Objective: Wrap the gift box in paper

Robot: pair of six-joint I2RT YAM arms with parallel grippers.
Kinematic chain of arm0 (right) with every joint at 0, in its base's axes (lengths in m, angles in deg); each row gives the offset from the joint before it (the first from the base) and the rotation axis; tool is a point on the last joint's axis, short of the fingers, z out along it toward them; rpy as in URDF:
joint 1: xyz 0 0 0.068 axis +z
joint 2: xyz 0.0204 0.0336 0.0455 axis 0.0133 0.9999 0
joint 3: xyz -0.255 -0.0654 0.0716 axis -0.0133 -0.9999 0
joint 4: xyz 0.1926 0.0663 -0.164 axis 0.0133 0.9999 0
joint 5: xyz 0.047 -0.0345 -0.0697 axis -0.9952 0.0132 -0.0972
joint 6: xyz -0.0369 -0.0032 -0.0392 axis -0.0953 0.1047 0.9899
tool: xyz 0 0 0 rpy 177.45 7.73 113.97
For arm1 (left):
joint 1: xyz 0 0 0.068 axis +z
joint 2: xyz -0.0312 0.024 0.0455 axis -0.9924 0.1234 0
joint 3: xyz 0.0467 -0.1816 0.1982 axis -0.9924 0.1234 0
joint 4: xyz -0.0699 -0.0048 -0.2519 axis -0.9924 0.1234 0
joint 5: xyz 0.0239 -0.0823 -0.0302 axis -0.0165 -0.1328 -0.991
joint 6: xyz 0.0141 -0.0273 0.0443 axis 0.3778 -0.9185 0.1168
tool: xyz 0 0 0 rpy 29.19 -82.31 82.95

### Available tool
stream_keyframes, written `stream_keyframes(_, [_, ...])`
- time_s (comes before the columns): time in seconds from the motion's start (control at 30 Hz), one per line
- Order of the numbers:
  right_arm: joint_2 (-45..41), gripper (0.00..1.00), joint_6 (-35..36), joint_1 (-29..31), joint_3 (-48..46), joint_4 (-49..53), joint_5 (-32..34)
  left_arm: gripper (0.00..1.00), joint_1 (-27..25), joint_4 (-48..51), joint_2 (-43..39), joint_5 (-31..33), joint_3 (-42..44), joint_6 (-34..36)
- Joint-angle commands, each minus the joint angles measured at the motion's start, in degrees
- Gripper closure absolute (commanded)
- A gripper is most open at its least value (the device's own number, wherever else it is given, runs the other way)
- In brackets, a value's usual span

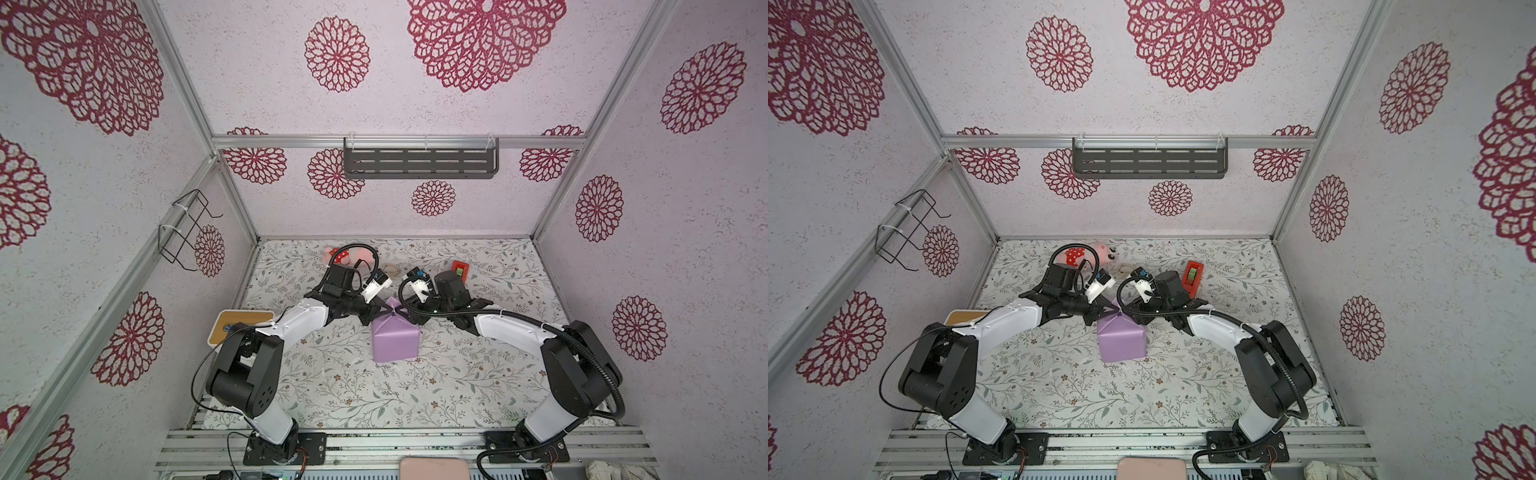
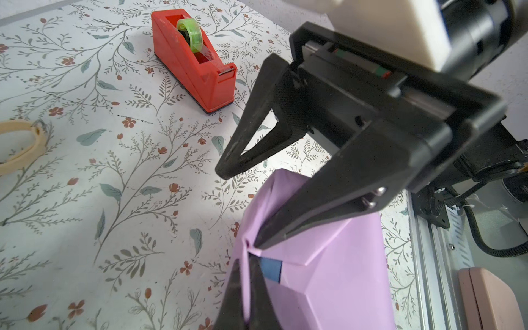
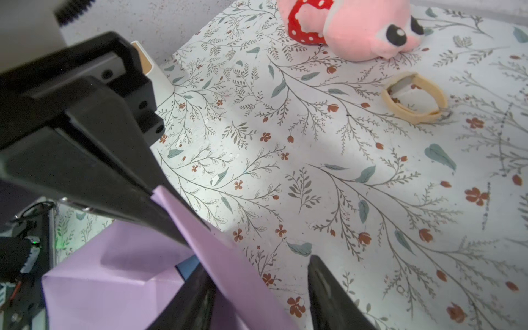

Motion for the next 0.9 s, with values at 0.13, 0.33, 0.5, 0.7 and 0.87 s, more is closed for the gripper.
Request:
stream_keyframes(0.13, [0.66, 0.63, 4.29, -0.99, 1.33, 0.57, -4.85, 1.00, 0.42, 0.47, -0.95, -1.32, -1.51, 1.77])
stream_keyframes(0.33, [0.39, 0.73, 4.71, -1.43, 1.55, -0.05, -8.19, 0.92, 0.50, -0.18, -1.66, -0.61, -0.97, 1.01])
stream_keyframes(0.5, [0.51, 0.81, 5.28, -1.68, 1.72, -0.09, -9.71, 0.90, 0.44, -0.57, -1.84, 0.00, -0.81, 0.13])
stream_keyframes(0.7, [0.84, 0.88, 5.19, -2.00, 1.90, -0.49, -10.82, 0.96, 0.33, -1.36, -1.91, 0.27, -0.54, -0.61])
stream_keyframes(0.87, [1.01, 0.90, 4.22, -2.13, 1.73, -2.43, -11.68, 1.00, 0.26, -2.38, -2.14, 0.03, -0.12, -1.74])
